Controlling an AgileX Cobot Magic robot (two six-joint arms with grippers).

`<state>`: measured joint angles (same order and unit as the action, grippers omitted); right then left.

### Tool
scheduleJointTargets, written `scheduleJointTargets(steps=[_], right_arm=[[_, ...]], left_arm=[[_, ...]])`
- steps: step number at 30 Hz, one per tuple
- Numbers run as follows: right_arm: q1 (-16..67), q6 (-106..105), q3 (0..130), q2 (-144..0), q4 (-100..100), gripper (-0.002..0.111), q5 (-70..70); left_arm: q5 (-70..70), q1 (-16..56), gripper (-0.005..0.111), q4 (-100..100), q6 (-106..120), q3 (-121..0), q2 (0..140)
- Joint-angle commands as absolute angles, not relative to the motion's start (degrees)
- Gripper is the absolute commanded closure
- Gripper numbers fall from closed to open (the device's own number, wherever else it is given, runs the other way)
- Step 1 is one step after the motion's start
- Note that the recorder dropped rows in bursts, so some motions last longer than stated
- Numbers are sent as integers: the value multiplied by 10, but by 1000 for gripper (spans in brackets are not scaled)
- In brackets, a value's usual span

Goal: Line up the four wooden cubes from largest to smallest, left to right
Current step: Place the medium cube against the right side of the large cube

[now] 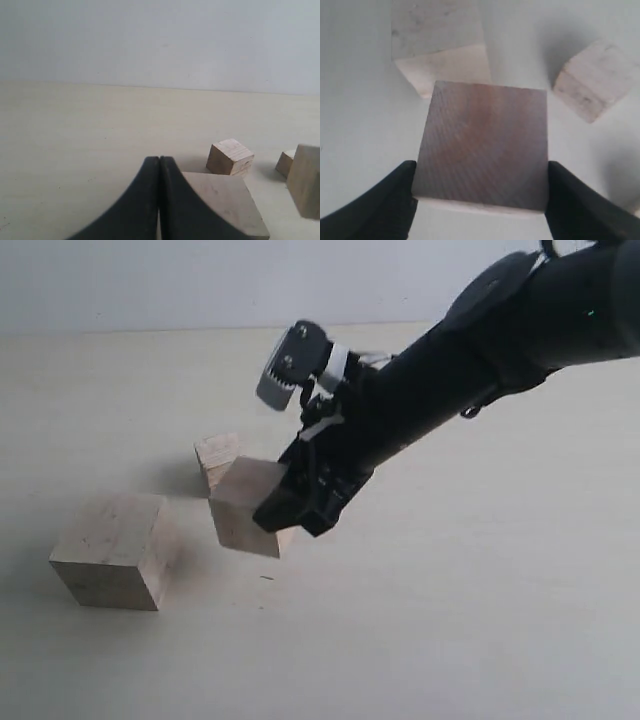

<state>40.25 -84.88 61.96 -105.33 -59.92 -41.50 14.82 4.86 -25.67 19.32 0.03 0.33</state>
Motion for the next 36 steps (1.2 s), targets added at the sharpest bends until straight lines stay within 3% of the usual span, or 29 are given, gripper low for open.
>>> scheduleJointTargets(steps=[1, 14, 36], right_arm=[[442, -891, 645, -1111, -615, 108, -415], [490, -915, 731, -1211, -551, 108, -396], [490, -974, 738, -1219, -559, 108, -374]], left_arm=[[147, 48, 107, -258, 192, 0, 0], [147, 48, 107, -258, 192, 0, 0], [147, 48, 107, -258, 192, 0, 0]])
